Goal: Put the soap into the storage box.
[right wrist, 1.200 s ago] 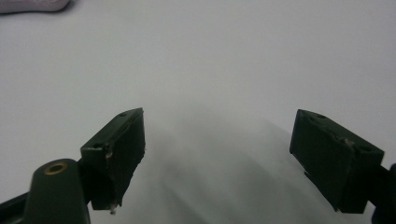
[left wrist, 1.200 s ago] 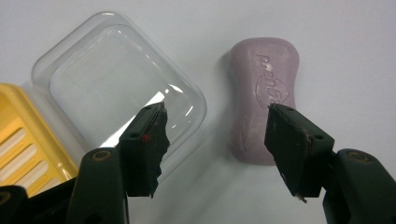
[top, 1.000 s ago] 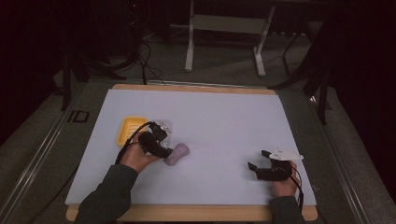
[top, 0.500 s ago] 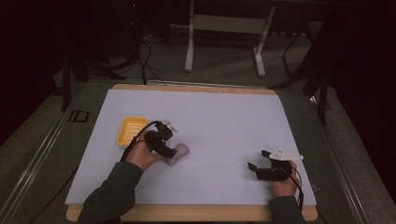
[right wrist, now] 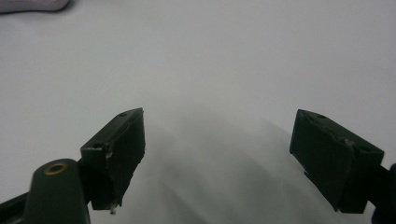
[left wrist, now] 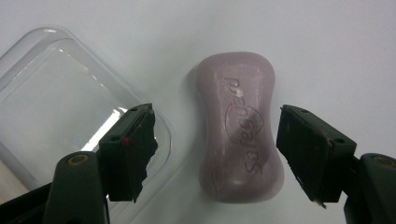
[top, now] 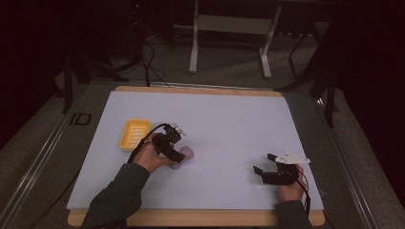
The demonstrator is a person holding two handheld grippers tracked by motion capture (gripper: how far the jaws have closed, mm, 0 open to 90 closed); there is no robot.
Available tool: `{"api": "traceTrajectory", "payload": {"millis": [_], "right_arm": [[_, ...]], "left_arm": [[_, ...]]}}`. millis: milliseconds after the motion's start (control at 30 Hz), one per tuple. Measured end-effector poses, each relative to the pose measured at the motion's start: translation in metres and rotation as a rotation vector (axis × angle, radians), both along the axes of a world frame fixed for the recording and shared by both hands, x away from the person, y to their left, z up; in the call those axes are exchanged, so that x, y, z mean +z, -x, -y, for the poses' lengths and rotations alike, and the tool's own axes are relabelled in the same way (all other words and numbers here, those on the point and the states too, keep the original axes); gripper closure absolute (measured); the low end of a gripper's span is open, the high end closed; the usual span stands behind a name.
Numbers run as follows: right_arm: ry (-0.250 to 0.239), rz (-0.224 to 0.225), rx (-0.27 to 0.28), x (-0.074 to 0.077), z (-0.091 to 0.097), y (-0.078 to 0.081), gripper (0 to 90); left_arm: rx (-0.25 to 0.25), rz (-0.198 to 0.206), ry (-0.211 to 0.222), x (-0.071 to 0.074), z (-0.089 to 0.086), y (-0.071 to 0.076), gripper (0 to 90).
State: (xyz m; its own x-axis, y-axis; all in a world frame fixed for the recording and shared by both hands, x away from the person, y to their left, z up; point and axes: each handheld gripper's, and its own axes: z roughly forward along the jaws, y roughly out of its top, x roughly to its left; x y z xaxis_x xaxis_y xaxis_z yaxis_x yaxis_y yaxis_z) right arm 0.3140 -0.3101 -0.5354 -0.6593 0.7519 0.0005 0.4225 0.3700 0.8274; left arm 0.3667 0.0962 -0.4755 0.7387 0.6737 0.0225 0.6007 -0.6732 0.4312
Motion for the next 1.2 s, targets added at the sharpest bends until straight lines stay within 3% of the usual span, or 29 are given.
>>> {"api": "traceTrajectory", "payload": {"millis": [200,467,833,967,1200], "right_arm": [[0.001,0.001,0.001,0.000,0.000,0.000,17.8],[0.001,0.001,0.001,0.000,0.000,0.000,17.8],[0.001,0.001,0.002,0.000,0.000,0.000,17.8],[0.002,0.001,0.002,0.000,0.000,0.000,17.8],[0.003,0.000,0.002,0.000,0.000,0.000,17.8]], "left_arm": [[-0.007,-0.014,-0.010,-0.005,0.007,-0.002,28.0],[-0.028,-0.029,-0.067,-0.014,0.018,-0.005,26.2],[-0.053,-0.062,-0.100,-0.024,0.026,-0.009,25.6],[-0.061,-0.088,-0.135,-0.029,0.029,-0.011,28.5],[-0.069,-0.118,-0.123,-0.028,0.029,-0.013,36.1]]}}
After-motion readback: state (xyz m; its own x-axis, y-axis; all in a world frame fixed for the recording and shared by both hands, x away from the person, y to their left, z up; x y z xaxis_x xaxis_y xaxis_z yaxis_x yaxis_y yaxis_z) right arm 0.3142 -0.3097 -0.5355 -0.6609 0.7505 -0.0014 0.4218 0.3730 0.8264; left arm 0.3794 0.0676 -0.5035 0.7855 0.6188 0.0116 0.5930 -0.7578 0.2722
